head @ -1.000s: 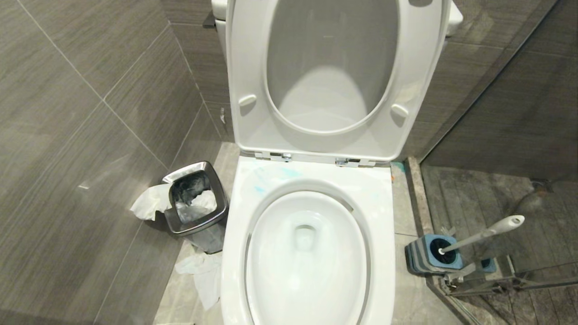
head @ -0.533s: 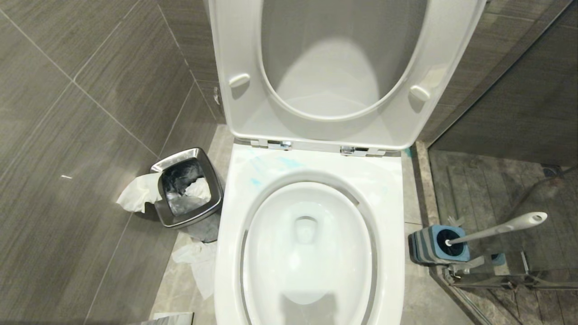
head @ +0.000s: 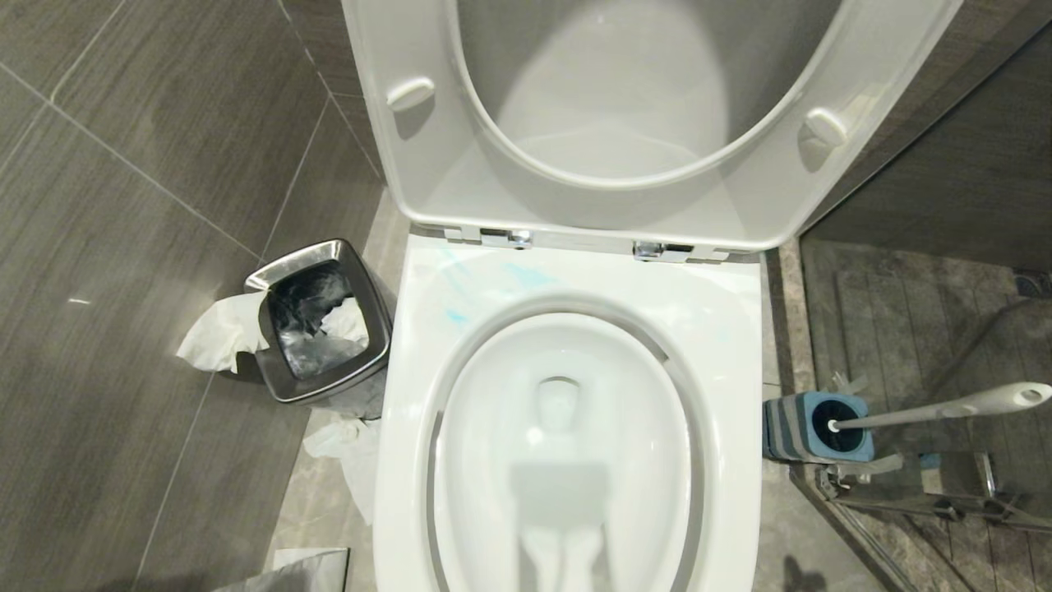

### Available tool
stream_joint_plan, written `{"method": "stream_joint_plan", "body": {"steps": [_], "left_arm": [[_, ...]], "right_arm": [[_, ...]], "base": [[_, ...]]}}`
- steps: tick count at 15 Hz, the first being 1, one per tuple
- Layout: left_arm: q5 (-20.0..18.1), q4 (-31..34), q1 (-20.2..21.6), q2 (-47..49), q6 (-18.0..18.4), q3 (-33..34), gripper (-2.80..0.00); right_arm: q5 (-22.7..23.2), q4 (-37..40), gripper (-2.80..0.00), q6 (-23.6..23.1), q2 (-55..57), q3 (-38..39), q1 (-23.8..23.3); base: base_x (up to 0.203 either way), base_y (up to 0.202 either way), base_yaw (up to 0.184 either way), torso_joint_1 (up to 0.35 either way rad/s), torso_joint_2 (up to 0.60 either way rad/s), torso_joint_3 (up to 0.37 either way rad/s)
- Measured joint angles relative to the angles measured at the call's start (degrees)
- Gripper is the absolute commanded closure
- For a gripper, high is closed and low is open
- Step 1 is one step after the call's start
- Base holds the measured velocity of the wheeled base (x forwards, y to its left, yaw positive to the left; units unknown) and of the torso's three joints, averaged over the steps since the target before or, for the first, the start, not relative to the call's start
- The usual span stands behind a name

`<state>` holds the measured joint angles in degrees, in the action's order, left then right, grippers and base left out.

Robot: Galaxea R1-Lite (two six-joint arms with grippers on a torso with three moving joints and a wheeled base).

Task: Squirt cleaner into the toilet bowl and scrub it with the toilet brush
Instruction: Pour in the cleaning agent

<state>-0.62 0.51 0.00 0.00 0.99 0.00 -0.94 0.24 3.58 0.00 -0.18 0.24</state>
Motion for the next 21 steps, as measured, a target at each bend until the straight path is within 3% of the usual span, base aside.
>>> {"method": "stream_joint_plan", "body": {"steps": [9, 21], "left_arm": [[0.0, -0.1, 0.0, 0.0, 0.0, 0.0, 0.00], [0.0, -0.1, 0.0, 0.0, -0.2, 0.0, 0.00]], "right_arm": [[0.0, 0.0, 0.00, 0.0, 0.0, 0.0, 0.0], [0.0, -0.2, 0.00, 0.0, 0.0, 0.1, 0.0]], "base": [[0.000, 0.000, 0.000, 0.004, 0.00, -0.191], [0.000, 0.000, 0.000, 0.000, 0.00, -0.075]]}}
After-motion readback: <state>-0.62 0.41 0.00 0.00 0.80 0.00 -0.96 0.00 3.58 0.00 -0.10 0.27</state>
